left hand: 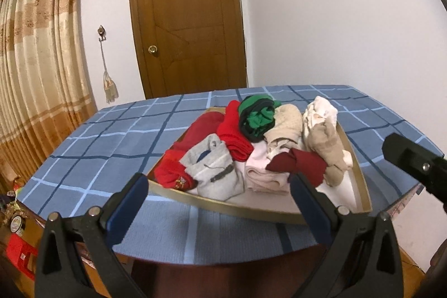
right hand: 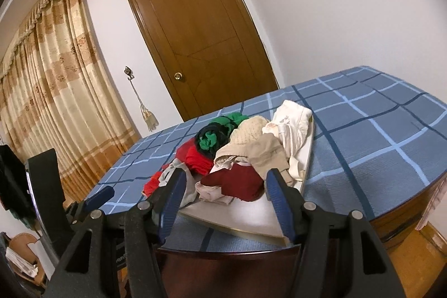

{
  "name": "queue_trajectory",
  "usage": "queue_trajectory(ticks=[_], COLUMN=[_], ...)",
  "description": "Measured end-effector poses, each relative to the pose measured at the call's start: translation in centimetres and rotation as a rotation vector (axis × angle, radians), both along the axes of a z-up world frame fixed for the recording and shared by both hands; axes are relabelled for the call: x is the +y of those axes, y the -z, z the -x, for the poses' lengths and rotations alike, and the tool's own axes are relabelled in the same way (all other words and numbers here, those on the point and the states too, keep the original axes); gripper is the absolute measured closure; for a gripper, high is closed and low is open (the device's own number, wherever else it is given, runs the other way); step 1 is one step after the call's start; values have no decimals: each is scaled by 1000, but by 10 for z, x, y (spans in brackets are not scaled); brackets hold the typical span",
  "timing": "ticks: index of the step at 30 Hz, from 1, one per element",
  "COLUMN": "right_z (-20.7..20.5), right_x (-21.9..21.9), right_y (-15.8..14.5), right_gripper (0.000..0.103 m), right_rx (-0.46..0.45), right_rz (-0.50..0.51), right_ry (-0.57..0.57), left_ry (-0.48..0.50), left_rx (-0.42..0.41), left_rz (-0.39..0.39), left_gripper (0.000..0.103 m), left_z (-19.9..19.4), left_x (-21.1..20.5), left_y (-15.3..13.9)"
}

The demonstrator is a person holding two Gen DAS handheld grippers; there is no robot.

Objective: Take underwear out of drawer

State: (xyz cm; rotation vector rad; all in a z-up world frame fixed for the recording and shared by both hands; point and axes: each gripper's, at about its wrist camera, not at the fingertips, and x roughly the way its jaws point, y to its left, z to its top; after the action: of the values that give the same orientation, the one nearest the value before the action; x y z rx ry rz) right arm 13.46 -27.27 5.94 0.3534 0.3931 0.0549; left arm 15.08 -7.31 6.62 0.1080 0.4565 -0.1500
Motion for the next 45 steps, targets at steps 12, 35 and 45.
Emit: queue_trajectory(ticks=[12,35,45], right_z=[37,58,57], right_x=[9,20,22], right_y=[-1,-9,-10], right_gripper=[40,40,40], right_rx=[-50,-76,-81], right_rz=[19,55,73], right_ry=[15,33,25], left_ry=[-37,-51,-60], left_rx=[-29,-47,-52], left_rz=[45,26,30], left_gripper=[0,0,0], left_z=[36,59,60], left_x=[15,23,25], left_y=[-10,-11,-12])
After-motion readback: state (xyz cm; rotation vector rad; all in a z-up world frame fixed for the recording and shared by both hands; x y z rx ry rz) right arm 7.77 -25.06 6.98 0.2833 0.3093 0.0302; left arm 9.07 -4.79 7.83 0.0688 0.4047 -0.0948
